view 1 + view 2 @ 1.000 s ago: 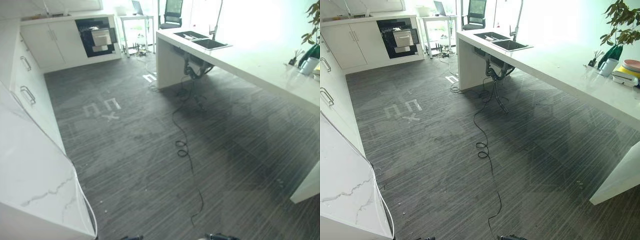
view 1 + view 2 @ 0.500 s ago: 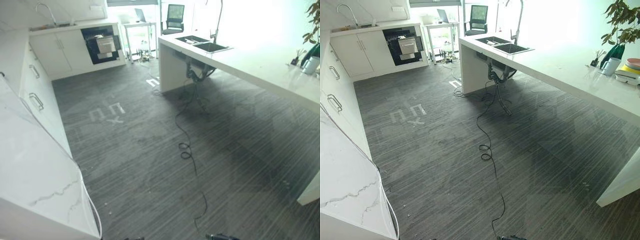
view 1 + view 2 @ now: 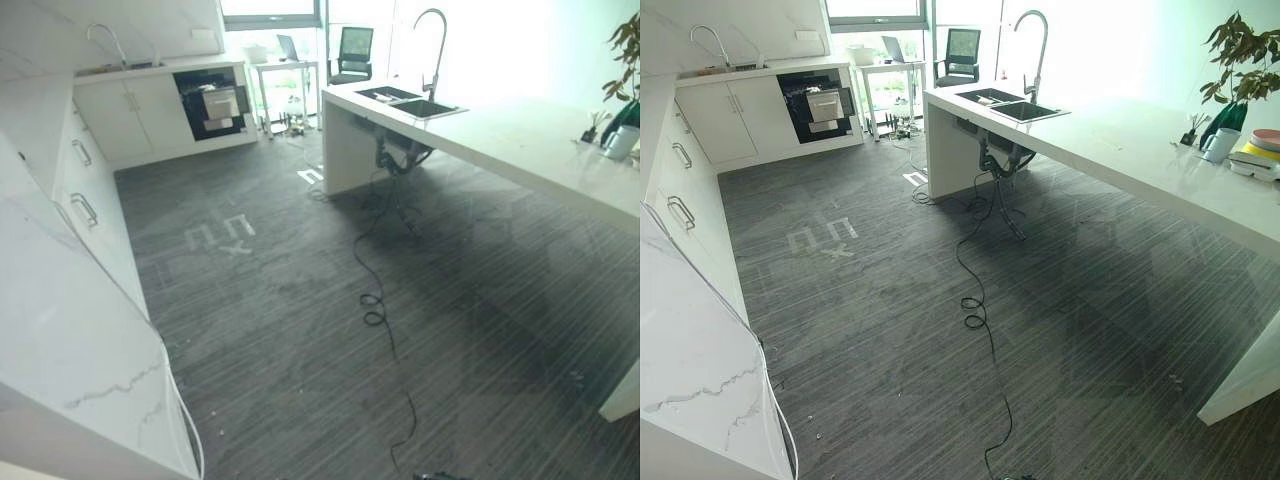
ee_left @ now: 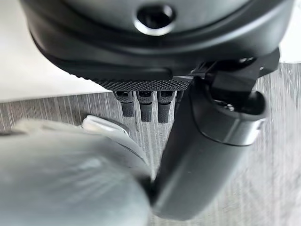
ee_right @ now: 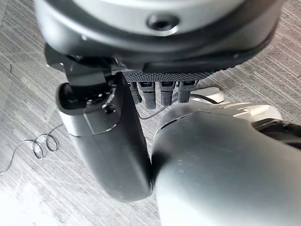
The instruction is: Place the dishes in the dishwasher.
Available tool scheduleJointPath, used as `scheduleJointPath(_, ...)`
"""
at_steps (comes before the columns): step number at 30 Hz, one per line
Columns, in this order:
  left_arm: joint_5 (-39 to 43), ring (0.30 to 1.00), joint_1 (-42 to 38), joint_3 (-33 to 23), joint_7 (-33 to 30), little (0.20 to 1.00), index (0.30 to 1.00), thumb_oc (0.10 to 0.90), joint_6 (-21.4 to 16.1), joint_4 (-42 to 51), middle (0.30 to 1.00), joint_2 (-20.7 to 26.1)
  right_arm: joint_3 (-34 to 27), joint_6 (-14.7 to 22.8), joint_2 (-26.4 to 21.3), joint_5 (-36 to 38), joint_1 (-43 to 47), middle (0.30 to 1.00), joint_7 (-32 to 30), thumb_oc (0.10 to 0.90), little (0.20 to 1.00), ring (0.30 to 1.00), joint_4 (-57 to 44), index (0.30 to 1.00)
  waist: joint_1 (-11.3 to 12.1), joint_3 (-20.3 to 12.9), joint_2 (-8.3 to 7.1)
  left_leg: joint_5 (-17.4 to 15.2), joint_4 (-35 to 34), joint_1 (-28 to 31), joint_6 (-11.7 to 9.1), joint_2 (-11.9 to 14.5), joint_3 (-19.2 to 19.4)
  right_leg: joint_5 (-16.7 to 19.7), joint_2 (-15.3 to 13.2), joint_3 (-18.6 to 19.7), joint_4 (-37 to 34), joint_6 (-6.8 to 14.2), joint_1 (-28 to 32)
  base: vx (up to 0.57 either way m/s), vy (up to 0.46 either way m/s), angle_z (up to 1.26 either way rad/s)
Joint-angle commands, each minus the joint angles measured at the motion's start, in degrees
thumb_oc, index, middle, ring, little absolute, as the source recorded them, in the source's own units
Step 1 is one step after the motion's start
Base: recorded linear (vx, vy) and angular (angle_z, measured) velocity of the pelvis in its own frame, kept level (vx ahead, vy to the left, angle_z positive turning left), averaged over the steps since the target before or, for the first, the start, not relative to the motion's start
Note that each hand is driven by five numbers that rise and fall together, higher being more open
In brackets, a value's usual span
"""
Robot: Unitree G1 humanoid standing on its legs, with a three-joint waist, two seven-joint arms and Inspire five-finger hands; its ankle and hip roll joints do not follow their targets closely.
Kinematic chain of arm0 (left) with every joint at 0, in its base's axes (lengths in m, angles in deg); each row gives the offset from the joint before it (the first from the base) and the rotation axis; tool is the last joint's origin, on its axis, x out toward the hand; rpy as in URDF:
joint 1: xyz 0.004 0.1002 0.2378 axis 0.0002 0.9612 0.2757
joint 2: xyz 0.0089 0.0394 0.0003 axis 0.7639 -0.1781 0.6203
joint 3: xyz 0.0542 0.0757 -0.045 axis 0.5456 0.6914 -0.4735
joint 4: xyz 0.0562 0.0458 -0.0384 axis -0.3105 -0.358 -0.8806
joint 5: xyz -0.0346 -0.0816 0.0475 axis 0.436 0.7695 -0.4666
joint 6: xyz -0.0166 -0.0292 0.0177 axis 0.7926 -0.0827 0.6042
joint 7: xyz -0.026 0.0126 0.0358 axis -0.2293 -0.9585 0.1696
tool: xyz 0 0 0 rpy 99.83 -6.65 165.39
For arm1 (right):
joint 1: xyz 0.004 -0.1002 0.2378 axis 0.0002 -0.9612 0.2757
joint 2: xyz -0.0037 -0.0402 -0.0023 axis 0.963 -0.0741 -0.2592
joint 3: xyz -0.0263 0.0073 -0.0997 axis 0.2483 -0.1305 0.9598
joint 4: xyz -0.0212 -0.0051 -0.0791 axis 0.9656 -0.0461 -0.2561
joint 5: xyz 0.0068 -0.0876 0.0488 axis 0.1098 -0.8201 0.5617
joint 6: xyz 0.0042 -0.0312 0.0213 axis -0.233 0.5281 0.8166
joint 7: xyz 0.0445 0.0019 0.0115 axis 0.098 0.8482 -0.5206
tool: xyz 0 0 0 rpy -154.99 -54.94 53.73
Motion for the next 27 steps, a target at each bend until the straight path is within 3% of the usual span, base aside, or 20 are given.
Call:
scheduleJointPath(1, 4.93, 0.9, -1.09, -0.51, -0.16, 0.9, 0.9, 0.8, -7.04, 8.29, 0.9, -0.4, -0.26, 4.38, -1.62, 3.94, 0.4, 0.9, -3.09, 0.8, 0.9, 0.9, -6.29, 0.9, 0.38, 2.0, 0.57, -1.69, -3.65, 1.96, -2.13, 1.68, 6.1, -6.12, 1.84, -3.1, 0.13, 0.34, 1.75, -0.01, -0.08, 0.02)
scheduleJointPath(6, 13.12, 0.9, 1.4, -1.04, -0.3, 0.9, 0.9, 0.8, -11.16, 29.12, 0.9, -0.29, -1.36, 5.47, -2.78, 9.44, -3.28, 0.9, -8.51, 0.8, 0.9, 0.9, -36.69, 0.9, -0.64, 3.24, -0.01, -1.3, -3.65, 1.66, -2.15, 2.02, 5.84, -5.81, 2.48, -2.75, 0.13, -0.19, 1.29, 0.0, -0.11, 0.09)
scheduleJointPath(11, 9.97, 0.9, 5.51, -1.63, 2.3, 0.9, 0.9, 0.8, -16.13, 41.65, 0.9, 0.35, -4.06, 10.73, -1.87, 6.37, -6.45, 0.9, -6.99, 0.8, 0.9, 0.9, -51.86, 0.9, -1.03, 4.36, -0.12, 0.11, -3.65, 3.21, -2.78, 2.33, 5.33, -5.9, 4.08, -1.67, 0.13, -1.34, 1.43, 0.08, -0.122, 0.01)
scheduleJointPath(12, 10.06, 0.9, 5.88, -1.78, 2.68, 0.9, 0.9, 0.8, -16.46, 42.81, 0.9, 0.26, -4.15, 11.25, -2.02, 6.39, -6.5, 0.9, -6.84, 0.8, 0.9, 0.9, -53.29, 0.9, -0.84, 4.88, -0.4, 1.43, -3.65, 3.9, -2.99, 2.19, 5.69, -5.72, 4.04, -1.46, 0.13, -1.7, 1.62, 0.12, -0.141, -0.03)
scheduleJointPath(13, 10.39, 0.9, 6.14, -1.86, 3.25, 0.9, 0.9, 0.8, -17.02, 43.9, 0.9, 0.17, -3.96, 12.4, -2.46, 6.19, -6.28, 0.9, -6.58, 0.8, 0.9, 0.9, -54.5, 0.9, -0.23, 5.98, -1.55, 5.37, -3.65, 4.64, -3.33, 1.47, 6.38, -5.41, 3.38, -0.86, 0.13, -2.37, 2.03, 0.13, -0.217, -0.1)
scheduleJointPath(14, 10.13, 0.9, 6.29, -2.01, 4.14, 0.9, 0.9, 0.8, -17.41, 44.88, 0.9, 0.36, -3.89, 13.98, -3.12, 5.88, -6.2, 0.9, -6.37, 0.8, 0.9, 0.9, -55.65, 0.9, 0.71, 7.64, -3.32, 12.01, -0.89, 3.52, -4.28, 1.15, 6.9, -5.14, 2.38, -0.06, 0.13, -3.54, 2.65, 0.1, -0.223, -0.11)
scheduleJointPath(15, 9.81, 0.9, 6.32, -2.08, 4.57, 0.9, 0.9, 0.8, -17.56, 45.22, 0.9, 0.52, -3.95, 14.48, -3.29, 5.97, -6.2, 0.9, -6.25, 0.8, 0.9, 0.9, -56.05, 0.9, 0.93, 8.31, -3.79, 13.28, 1.83, 2.33, -4.64, 1.16, 6.8, -4.99, 2.24, 0.01, 0.13, -4.01, 2.84, 0.09, -0.226, -0.16)
scheduleJointPath(16, 9.44, 0.9, 6.71, -2.23, 5.49, 0.9, 0.9, 0.8, -17.95, 46.53, 0.9, 0.78, -4.16, 15.69, -3.96, 6.2, -6.25, 0.9, -5.67, 0.8, 0.9, 0.9, -57.08, 0.9, 1.31, 9.85, -4.15, 14.81, 9.49, -2.11, -5.0, 1.23, 6.19, -4.45, 2.53, -0.01, 0.13, -5.12, 3.13, 0.12, -0.123, -0.17)
scheduleJointPath(18, 7.3, 0.9, 7.13, -1.61, 5.02, 0.9, 0.9, 0.8, -19.17, 47.84, 0.9, 0.76, -4.33, 16.8, -4.38, 4.63, -6.23, 0.9, -5.83, 0.8, 0.9, 0.9, -58.03, 0.9, 1.4, 11.13, -3.59, 15.64, 6.17, -3.88, -4.59, 2.14, 8.89, -4.69, 3.25, 0.23, 0.13, -5.18, 4.21, 0.23, 0.005, 0.09)
scheduleJointPath(19, 5.46, 0.9, 7.68, -0.74, 3.92, 0.9, 0.9, 0.8, -20.74, 48.48, 0.9, 0.93, -4.05, 16.85, -4.79, 3.99, -6.06, 0.9, -5.51, 0.8, 0.9, 0.9, -59.29, 0.9, 1.45, 11.74, -2.23, 17.08, -3.07, -4.02, -4.62, 2.84, 11.23, -5.43, 4.38, 0.6, 0.13, -4.49, 4.91, 0.33, 0.148, 0.19)
scheduleJointPath(21, 5.92, 0.9, 8.65, -0.2, 2.54, 0.9, 0.9, 0.8, -20.45, 49.85, 0.9, 0.98, -3.65, 16.72, -5.32, 3.4, -6.46, 0.9, -4.73, 0.8, 0.9, 0.9, -61.01, 0.9, 1.71, 12.2, 0.74, 15.48, -3.65, -9.01, -5.49, 6.56, 10.69, -6.71, 7.04, 1.08, 0.13, -3.82, 6.23, 0.39, 0.209, 0.04)
scheduleJointPath(22, 6.83, 0.9, 9.6, -0.19, 2.34, 0.9, 0.9, 0.8, -20.84, 50.21, 0.9, 0.96, -3.86, 16.9, -5.97, 3.85, -7.28, 0.9, -3.24, 0.8, 0.9, 0.9, -62.07, 0.9, 2.08, 12.08, 2.17, 15.89, -3.65, -13.06, -6.46, 8.21, 8.02, -7.67, 8.49, 2.06, 0.13, -3.56, 7.42, 0.39, 0.207, -0.02)
scheduleJointPath(24, 6.7, 0.9, 11.0, -0.5, 2.3, 0.9, 0.9, 0.8, -21.78, 50.81, 0.9, 0.73, -4.29, 18.01, -6.67, 4.55, -8.56, 0.9, -1.39, 0.8, 0.9, 0.9, -63.19, 0.9, 3.03, 12.07, 2.56, 16.39, -3.65, -16.64, -7.1, 7.86, 3.56, -9.42, 9.85, 4.64, 0.13, -3.62, 10.01, 0.45, 0.221, -0.44)
scheduleJointPath(27, 6.82, 0.9, 10.91, -1.11, 2.7, 0.9, 0.9, 0.8, -21.87, 50.66, 0.9, 0.53, -4.58, 18.36, -7.12, 5.25, -8.98, 0.9, -0.5, 0.8, 0.9, 0.9, -63.28, 0.9, 2.96, 10.8, 2.79, 14.13, -3.65, -17.03, -6.77, 9.67, 6.03, -12.05, 8.38, 5.36, 0.13, -3.07, 12.83, 0.41, 0.256, -0.8)
